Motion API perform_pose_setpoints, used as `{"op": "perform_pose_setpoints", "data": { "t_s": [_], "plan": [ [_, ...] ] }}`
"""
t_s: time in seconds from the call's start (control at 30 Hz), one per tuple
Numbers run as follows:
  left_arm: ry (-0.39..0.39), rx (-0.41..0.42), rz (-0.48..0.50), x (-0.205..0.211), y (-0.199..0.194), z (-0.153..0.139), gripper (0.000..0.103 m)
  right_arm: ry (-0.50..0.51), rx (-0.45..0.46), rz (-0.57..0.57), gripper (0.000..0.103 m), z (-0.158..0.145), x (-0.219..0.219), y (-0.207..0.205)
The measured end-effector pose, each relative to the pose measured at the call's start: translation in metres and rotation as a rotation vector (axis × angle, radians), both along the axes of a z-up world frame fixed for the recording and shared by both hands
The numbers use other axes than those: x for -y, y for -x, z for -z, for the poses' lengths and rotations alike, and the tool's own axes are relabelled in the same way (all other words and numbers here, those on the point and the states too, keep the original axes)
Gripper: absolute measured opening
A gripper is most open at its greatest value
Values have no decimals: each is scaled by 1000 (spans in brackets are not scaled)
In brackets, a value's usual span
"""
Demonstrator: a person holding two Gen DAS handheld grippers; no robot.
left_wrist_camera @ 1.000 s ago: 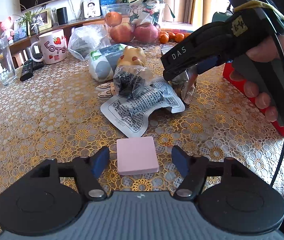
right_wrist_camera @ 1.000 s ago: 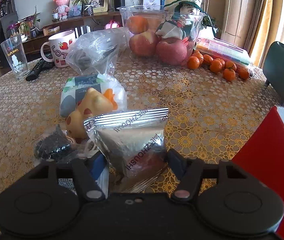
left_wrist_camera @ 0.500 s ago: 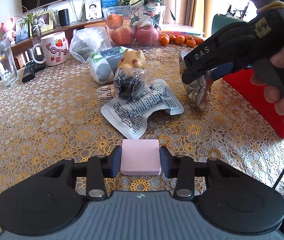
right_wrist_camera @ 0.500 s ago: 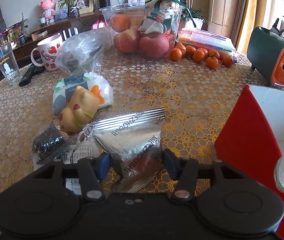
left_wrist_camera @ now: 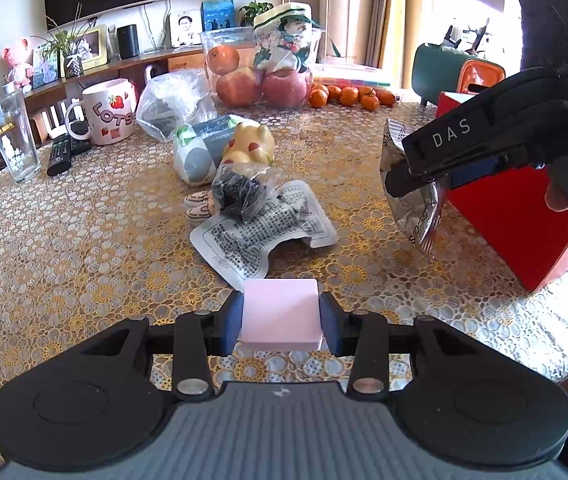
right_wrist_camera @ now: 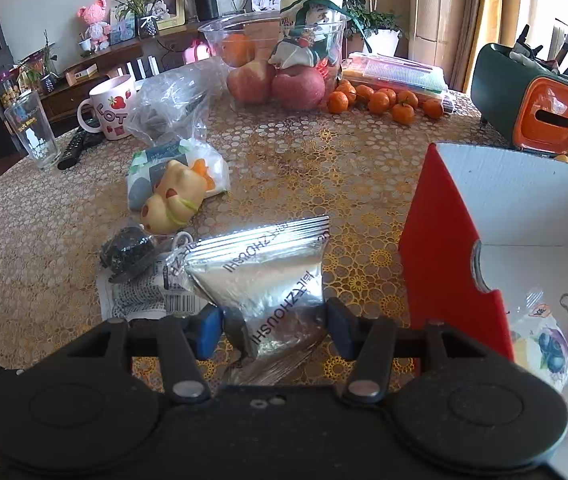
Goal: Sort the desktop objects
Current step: 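Carry the pink pad and silver foil bag over the red box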
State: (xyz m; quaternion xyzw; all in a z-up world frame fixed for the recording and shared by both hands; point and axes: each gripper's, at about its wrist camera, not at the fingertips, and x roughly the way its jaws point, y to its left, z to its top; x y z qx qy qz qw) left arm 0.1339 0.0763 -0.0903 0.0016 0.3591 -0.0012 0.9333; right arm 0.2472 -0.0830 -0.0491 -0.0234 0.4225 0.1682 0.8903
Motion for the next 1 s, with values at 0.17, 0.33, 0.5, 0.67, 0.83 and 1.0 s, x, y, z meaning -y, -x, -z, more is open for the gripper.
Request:
{"op": "perform_pose_setpoints", "data": {
  "t_s": [0.17,0.33,0.5,0.67,0.83,1.0],
  "plan": [
    [0,24,14,9,6,-16,40,-24,20,2,53,-15,10,12],
    [10,42,31,19,12,-34,40,-52,34,-3,53,-30,20,24],
    [8,78,41,29,18,-53,40,-87,52,4,53,-48,35,36],
    [1,118,52,41,23,-73,40,-118,86,2,53,-68,48,47],
    [-11,160,67,56,27,-92,40,-137,124,-1,53,-85,63,58],
    [-13,188,88,73,28,-109,40,-147,161,17,53,-100,83,61]
  ]
}}
